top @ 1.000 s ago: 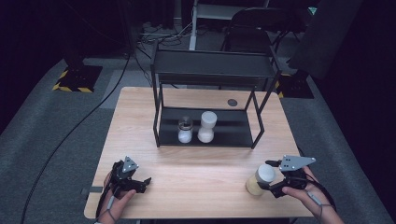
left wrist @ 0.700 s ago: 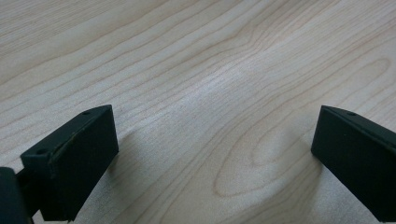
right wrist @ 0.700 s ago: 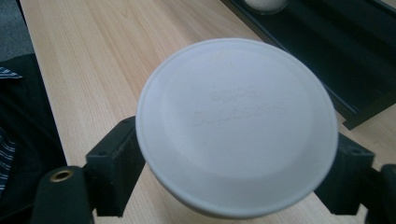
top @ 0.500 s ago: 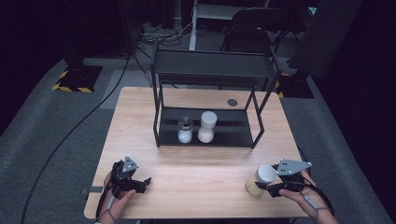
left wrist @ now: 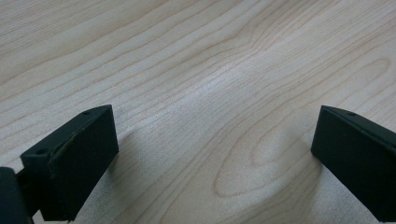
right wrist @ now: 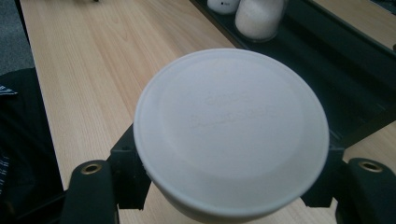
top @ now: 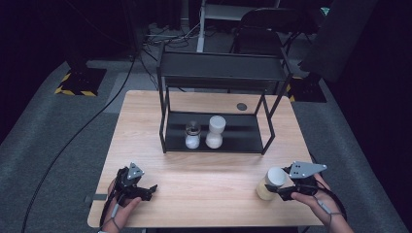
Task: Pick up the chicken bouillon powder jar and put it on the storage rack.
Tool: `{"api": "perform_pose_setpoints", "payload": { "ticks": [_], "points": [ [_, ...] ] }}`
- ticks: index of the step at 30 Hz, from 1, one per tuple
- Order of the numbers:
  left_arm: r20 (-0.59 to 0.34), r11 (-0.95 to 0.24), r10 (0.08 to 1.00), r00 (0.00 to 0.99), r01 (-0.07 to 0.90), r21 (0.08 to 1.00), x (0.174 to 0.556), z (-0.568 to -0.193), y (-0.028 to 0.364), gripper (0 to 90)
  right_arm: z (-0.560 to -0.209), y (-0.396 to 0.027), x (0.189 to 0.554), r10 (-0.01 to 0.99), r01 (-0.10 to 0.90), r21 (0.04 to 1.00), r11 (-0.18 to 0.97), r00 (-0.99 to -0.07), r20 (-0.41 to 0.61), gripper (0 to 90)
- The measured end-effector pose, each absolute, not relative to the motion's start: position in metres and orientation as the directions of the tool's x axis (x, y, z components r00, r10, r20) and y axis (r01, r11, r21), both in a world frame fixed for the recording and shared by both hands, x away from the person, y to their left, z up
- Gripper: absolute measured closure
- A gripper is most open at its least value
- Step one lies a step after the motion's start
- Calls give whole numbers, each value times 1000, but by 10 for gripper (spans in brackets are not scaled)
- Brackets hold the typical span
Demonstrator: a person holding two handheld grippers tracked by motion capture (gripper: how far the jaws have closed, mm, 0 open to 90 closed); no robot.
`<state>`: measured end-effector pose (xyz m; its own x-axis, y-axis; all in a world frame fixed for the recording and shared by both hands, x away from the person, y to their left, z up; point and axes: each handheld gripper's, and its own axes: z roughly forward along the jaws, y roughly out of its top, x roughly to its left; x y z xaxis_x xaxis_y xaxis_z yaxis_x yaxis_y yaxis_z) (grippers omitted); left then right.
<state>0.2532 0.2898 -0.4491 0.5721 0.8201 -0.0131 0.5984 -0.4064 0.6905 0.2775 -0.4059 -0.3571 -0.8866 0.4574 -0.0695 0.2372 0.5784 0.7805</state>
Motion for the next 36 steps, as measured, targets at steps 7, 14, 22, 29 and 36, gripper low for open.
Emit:
{"api": "perform_pose_setpoints", "payload": {
  "ticks": [7, 14, 22, 29, 36],
  "points": [
    [-14, -405, 820, 572, 598, 691, 253, -449, 290, 5, -340, -403, 287, 446, 212, 793, 572, -891, -84, 339],
    [-14, -406, 820, 572, 599, 691, 253, -449, 290, 5, -325, -401, 296, 450, 201, 799, 567, -888, -96, 339],
    [-14, -406, 820, 572, 599, 691, 253, -449, 290, 5, -313, -402, 307, 459, 197, 807, 557, -882, -102, 339],
    [-14, -406, 821, 571, 599, 691, 253, -449, 290, 5, -303, -402, 316, 469, 190, 815, 547, -877, -110, 339],
    [-16, -400, 824, 567, 601, 691, 254, -449, 290, 6, -291, -403, 327, 483, 187, 826, 531, -868, -114, 339]
  ]
}}
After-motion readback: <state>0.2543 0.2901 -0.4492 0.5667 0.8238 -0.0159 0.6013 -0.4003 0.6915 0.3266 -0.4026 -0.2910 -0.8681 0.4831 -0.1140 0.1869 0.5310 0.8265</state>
